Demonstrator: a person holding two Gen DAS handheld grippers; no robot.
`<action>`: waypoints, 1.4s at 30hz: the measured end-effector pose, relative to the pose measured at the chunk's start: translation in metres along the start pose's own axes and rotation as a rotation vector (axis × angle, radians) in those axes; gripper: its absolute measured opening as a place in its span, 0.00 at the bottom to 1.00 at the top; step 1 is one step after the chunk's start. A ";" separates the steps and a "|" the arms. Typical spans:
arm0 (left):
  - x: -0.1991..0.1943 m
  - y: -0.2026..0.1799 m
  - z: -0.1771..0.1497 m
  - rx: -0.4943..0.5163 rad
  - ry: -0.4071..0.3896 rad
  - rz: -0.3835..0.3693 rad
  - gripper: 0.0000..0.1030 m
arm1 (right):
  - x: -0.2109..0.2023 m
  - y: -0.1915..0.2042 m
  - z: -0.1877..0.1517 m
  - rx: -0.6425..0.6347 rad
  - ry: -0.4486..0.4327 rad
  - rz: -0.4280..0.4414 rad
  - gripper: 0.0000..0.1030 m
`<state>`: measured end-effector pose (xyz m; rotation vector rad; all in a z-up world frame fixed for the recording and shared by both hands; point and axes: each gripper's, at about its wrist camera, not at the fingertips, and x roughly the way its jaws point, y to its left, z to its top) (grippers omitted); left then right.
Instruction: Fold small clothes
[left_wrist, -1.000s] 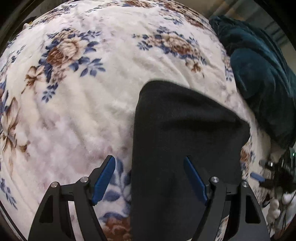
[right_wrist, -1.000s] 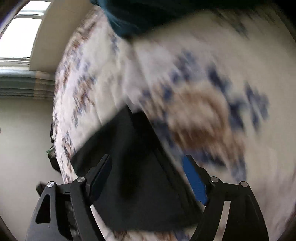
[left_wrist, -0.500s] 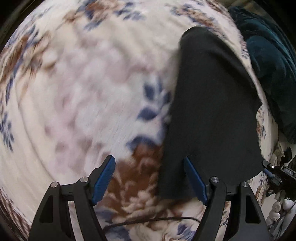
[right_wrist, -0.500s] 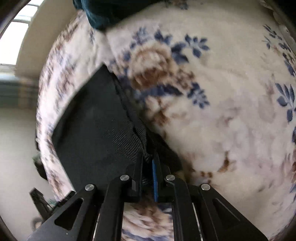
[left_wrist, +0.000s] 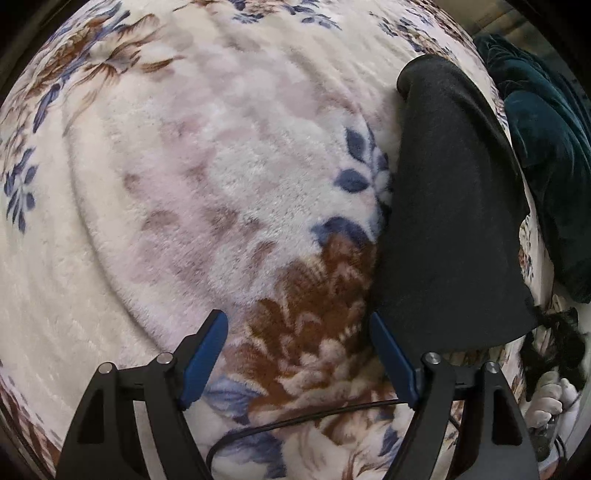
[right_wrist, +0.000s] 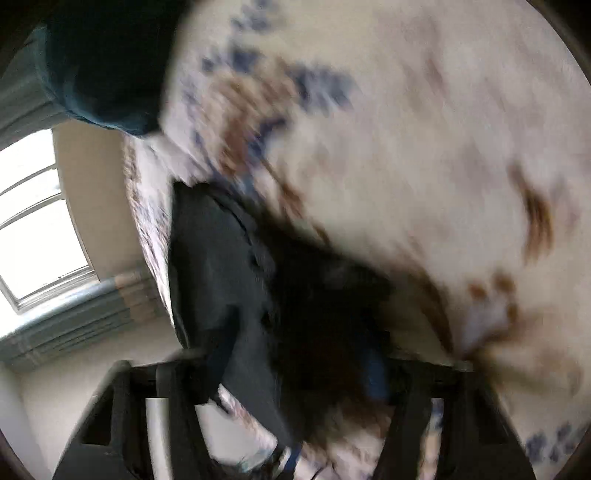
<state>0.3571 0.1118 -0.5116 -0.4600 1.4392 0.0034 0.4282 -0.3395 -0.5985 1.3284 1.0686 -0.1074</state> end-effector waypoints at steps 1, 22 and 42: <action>0.001 0.002 -0.002 0.003 0.002 -0.001 0.76 | -0.004 0.014 -0.003 -0.079 -0.018 -0.003 0.18; 0.013 -0.046 0.006 0.090 -0.056 0.146 0.99 | 0.064 0.138 0.083 -0.615 0.115 -0.275 0.58; -0.021 -0.066 0.062 0.053 -0.193 0.105 0.99 | 0.118 0.234 0.096 -0.841 -0.007 -0.311 0.06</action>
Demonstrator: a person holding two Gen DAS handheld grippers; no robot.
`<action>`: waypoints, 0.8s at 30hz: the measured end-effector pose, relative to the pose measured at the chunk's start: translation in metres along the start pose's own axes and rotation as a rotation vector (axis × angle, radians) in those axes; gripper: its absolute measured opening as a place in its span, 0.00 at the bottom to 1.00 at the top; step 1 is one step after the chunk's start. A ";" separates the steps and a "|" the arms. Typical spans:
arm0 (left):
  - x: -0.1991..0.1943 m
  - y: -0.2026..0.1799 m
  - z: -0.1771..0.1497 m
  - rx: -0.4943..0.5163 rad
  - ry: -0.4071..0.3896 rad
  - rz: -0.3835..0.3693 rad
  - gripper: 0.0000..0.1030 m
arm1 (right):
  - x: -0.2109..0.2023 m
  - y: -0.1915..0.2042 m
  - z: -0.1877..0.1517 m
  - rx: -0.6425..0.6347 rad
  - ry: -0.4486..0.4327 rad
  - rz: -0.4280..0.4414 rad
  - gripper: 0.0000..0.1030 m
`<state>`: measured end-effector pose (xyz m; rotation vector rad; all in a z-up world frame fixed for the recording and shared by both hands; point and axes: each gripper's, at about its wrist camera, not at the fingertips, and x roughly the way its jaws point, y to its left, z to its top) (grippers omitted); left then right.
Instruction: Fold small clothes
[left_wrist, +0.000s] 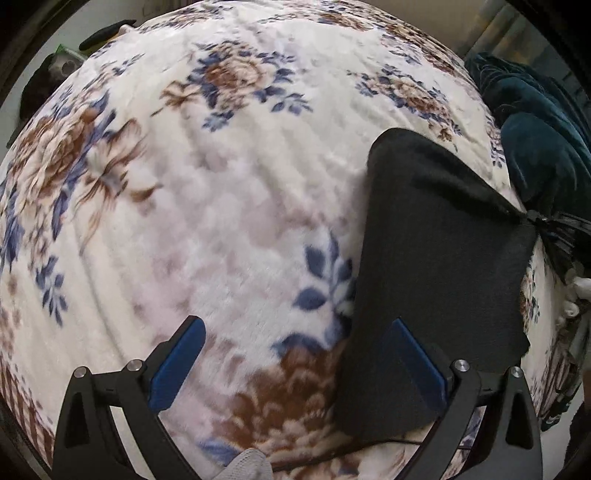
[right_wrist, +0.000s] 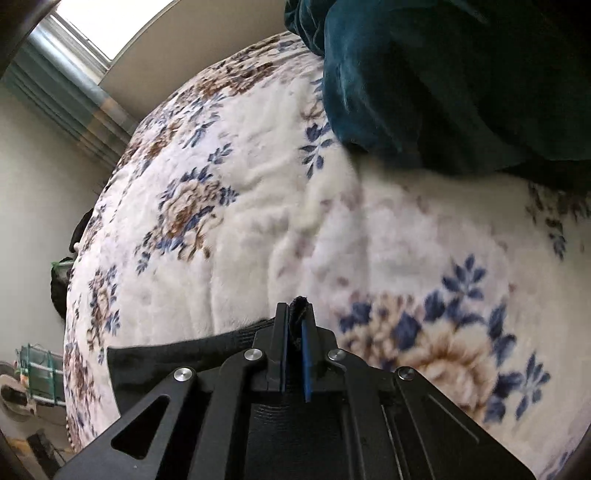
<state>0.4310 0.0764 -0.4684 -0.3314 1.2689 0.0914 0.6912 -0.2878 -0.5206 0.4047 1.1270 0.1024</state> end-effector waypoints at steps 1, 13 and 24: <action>0.002 -0.004 0.004 0.005 -0.002 -0.001 0.99 | 0.007 0.001 0.001 -0.004 0.007 -0.012 0.06; 0.026 -0.038 0.012 0.070 0.048 -0.031 1.00 | -0.011 -0.073 -0.053 0.200 0.410 0.144 0.56; 0.027 -0.043 0.003 0.104 0.053 0.002 1.00 | -0.059 -0.071 -0.125 0.221 0.293 -0.008 0.06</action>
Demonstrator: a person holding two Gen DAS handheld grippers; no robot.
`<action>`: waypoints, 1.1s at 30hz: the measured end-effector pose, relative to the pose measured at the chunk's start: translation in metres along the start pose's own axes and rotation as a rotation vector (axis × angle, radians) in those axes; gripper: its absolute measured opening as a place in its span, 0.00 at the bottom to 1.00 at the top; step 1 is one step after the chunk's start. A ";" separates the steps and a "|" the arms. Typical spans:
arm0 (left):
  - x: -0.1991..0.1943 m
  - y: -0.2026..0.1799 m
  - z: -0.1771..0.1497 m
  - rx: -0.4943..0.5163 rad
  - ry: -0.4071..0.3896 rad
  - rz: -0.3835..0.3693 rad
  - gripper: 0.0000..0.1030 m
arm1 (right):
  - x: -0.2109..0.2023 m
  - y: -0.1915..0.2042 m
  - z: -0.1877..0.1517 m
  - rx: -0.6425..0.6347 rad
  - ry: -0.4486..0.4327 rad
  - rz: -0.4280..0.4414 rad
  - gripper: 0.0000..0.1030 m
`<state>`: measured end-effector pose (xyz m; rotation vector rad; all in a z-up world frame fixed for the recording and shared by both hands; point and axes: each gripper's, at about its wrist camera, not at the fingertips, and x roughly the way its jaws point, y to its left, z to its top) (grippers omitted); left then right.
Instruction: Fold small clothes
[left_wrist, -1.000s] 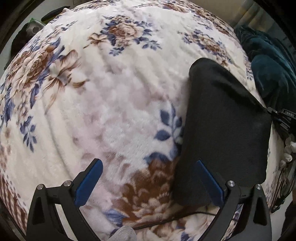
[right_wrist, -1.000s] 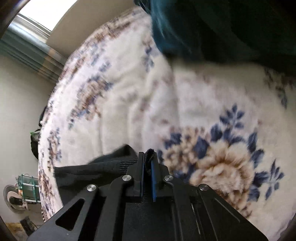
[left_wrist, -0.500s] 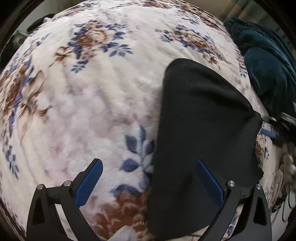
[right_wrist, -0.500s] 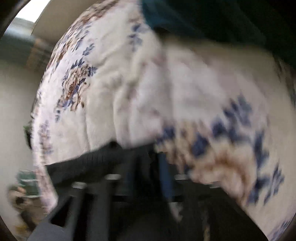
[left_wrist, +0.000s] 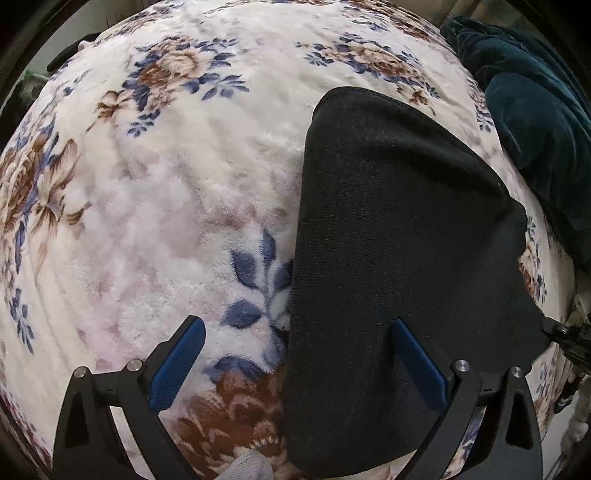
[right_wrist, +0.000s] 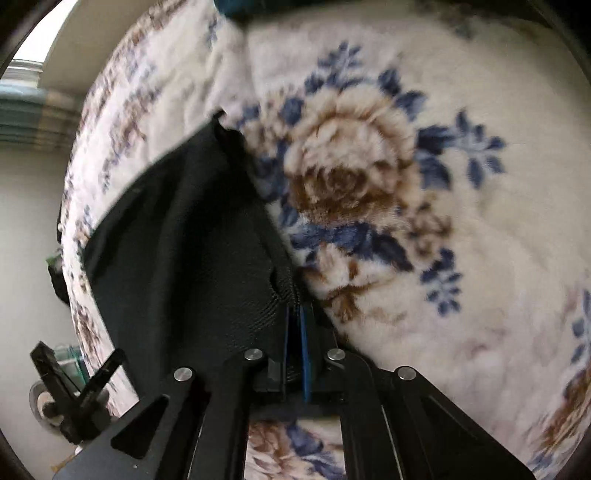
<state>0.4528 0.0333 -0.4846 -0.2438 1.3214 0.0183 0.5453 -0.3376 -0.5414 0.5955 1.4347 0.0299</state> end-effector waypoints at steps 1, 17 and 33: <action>0.000 0.000 0.000 0.003 0.000 0.000 1.00 | -0.005 0.000 -0.005 -0.007 -0.002 -0.022 0.05; 0.048 0.010 0.032 -0.041 0.060 -0.267 1.00 | 0.076 -0.033 0.057 -0.024 0.175 0.316 0.93; 0.027 -0.010 0.068 0.059 0.015 -0.420 0.21 | 0.076 -0.008 0.025 -0.043 0.128 0.439 0.19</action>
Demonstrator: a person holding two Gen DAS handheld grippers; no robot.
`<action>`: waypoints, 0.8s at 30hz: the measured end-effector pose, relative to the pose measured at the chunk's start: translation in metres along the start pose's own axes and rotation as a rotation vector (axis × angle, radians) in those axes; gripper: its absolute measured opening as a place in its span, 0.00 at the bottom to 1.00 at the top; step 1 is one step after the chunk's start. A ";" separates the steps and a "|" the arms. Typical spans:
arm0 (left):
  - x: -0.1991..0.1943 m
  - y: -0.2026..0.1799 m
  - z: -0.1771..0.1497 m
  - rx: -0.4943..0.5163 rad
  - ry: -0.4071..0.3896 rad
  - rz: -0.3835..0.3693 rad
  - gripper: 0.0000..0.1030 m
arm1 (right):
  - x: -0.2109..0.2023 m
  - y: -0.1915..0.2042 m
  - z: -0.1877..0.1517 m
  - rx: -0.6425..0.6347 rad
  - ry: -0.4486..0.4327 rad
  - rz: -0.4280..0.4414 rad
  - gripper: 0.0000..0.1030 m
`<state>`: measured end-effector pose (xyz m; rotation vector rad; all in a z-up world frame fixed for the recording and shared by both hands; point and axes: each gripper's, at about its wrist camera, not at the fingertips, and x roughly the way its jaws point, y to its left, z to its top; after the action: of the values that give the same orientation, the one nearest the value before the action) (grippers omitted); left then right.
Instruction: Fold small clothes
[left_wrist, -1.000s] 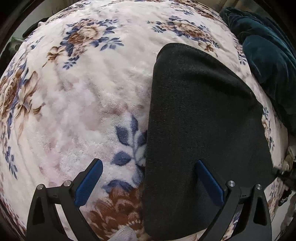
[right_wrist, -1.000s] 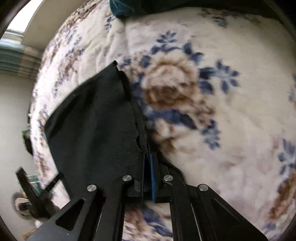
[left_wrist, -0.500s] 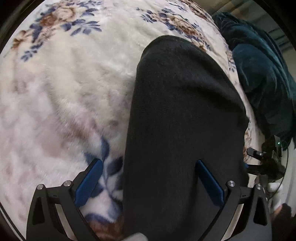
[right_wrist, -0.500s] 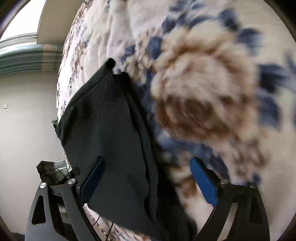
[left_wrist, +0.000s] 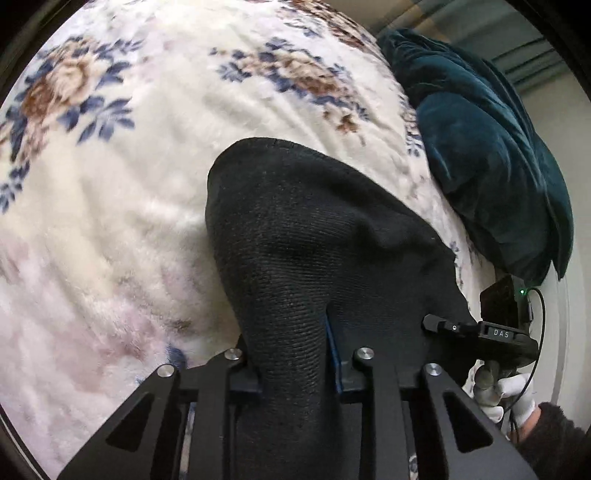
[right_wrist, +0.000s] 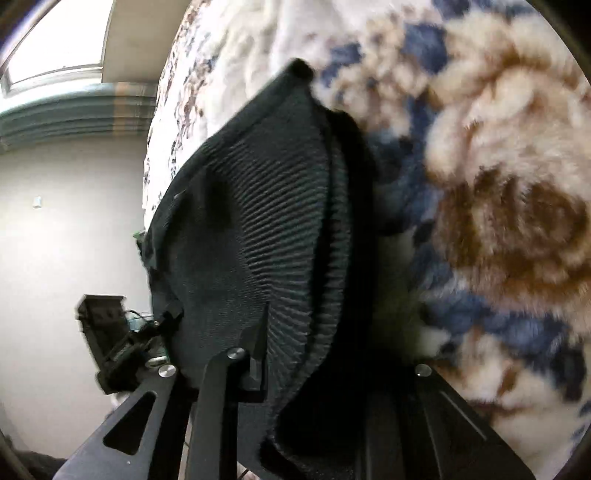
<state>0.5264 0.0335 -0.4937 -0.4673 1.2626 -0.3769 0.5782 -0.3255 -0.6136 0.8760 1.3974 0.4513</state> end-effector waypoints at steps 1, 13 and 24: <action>-0.003 -0.003 0.003 0.010 0.007 -0.005 0.20 | -0.001 0.005 -0.002 0.001 -0.016 -0.001 0.19; -0.046 -0.016 0.089 0.094 -0.042 0.015 0.19 | -0.041 0.065 0.001 -0.036 -0.124 0.062 0.17; 0.011 0.005 0.194 0.163 -0.012 0.101 0.20 | -0.001 0.097 0.098 -0.020 -0.184 -0.007 0.17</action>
<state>0.7170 0.0568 -0.4606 -0.2654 1.2277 -0.3873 0.6935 -0.2921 -0.5457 0.8735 1.2249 0.3691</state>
